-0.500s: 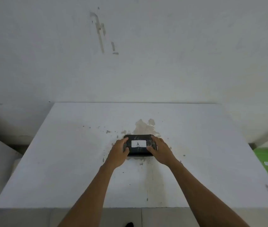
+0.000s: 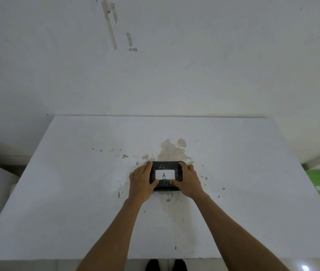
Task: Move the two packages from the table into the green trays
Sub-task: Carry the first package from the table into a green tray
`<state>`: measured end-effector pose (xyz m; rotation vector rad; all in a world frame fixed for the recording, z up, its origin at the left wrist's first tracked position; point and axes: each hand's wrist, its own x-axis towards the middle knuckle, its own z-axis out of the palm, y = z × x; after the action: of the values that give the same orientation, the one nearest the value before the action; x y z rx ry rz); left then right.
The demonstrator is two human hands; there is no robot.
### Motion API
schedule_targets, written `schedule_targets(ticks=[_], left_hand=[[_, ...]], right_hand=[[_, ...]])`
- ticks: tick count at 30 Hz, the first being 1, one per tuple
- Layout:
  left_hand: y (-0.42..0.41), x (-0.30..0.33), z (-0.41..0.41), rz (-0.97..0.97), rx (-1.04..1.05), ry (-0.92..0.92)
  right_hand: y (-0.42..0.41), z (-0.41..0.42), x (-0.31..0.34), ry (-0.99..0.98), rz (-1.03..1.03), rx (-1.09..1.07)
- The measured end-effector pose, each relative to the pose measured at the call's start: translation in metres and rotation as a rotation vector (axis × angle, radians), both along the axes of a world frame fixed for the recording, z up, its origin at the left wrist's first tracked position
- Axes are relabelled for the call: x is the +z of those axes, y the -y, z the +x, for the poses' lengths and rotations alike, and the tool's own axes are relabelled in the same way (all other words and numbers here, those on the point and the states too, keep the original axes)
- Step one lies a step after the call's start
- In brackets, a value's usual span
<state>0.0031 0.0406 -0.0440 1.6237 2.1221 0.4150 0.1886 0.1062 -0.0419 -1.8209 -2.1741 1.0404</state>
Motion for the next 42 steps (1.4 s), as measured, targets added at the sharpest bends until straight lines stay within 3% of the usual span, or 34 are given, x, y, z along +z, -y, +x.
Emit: schedule_targets(ticks=[7,14,21,33,42], left_hand=[[0.004,0.002,0.004,0.146,0.02,0.372],[-0.008,0.028,0.019,0.089,0.048,0.616],[-0.016,0.057,0.071,0.008,-0.072,0.781],[-0.026,0.096,0.237,-0.04,-0.334,0.81],[-0.027,0.106,0.407,-0.045,-0.424,0.805]], right_hand=[[0.007,0.009,0.001,-0.38,-0.02,-0.119],[0.015,0.038,0.025,-0.687,-0.162,-0.351],[0.037,0.096,0.056,-0.767,-0.136,-0.485],[0.083,0.26,0.094,-0.809,0.069,-0.681],[0.093,0.445,0.104,-0.907,-0.004,-0.66]])
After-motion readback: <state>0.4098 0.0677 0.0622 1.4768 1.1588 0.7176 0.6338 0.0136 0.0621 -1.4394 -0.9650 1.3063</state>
